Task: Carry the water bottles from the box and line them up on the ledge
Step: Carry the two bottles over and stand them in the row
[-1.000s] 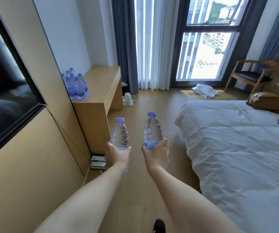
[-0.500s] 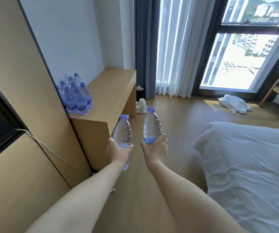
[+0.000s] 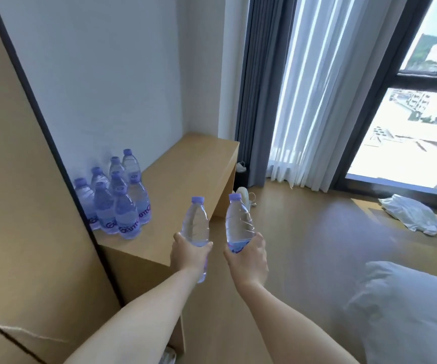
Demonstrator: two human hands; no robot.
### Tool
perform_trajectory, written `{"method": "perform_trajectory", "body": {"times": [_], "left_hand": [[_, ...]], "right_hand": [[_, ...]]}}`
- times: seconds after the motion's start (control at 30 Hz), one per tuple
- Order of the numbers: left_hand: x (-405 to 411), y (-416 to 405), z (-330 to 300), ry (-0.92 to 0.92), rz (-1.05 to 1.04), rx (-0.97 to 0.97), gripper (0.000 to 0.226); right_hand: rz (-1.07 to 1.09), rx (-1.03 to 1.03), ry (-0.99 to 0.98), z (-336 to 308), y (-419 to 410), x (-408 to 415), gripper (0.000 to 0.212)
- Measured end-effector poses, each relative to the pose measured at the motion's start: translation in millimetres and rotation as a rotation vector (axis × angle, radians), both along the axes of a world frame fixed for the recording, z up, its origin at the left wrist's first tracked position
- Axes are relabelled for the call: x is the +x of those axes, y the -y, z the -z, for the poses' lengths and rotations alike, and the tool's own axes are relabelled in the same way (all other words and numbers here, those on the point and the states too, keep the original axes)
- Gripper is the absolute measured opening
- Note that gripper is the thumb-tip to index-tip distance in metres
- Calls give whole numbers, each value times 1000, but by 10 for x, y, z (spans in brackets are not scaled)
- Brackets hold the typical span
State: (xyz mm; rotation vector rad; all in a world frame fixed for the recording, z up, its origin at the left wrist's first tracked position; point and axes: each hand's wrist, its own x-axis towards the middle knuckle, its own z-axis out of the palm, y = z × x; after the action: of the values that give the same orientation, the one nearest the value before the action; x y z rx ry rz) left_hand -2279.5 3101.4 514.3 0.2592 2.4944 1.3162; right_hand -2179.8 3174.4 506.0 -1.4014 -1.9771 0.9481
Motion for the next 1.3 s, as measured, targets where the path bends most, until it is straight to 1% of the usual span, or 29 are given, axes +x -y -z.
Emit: {"method": "perform_trajectory", "body": {"times": [0.1,0.17,0.3,0.4,0.47,0.57,0.7,0.83,0.97,1.1,1.3], "left_hand": [[-465,-339,-65,-10,-1,-47,62],[-695,-522,-62,-3,-1,-74,64],[-1103,-816,71,-11,-19,-114,70],[-1389,-1072,187,22,-60,-110,69],[-1559,-1261,274,53,-113,-93,68],[-1832,-1596,391,112,-197,-52,61],[-2115,-1981,477,193,-341,51,50],[-2385,-2166,537,219,-514,129,53],[-2529,-2156,548,205,-675,179,51],[-2781,-2055,586,182,-737,227,43],[-3181,-1925,653,129,-798,249,53]], "right_hand": [[-2,-8,-42,-65,-333,-454,66],[-22,-11,-36,-67,-523,-695,64],[-79,-58,-54,31,-850,-1136,61],[-163,-113,-31,142,-1164,-1449,56],[-232,-177,2,217,-1406,-1672,55],[-362,-264,21,335,-1781,-2027,52],[-557,-266,104,446,-2318,-2494,48],[-698,-298,181,436,-2682,-2946,45],[-782,-353,208,430,-2748,-3307,51],[-891,-407,223,437,-2660,-3669,57],[-935,-469,171,444,-2390,-4161,55]]}}
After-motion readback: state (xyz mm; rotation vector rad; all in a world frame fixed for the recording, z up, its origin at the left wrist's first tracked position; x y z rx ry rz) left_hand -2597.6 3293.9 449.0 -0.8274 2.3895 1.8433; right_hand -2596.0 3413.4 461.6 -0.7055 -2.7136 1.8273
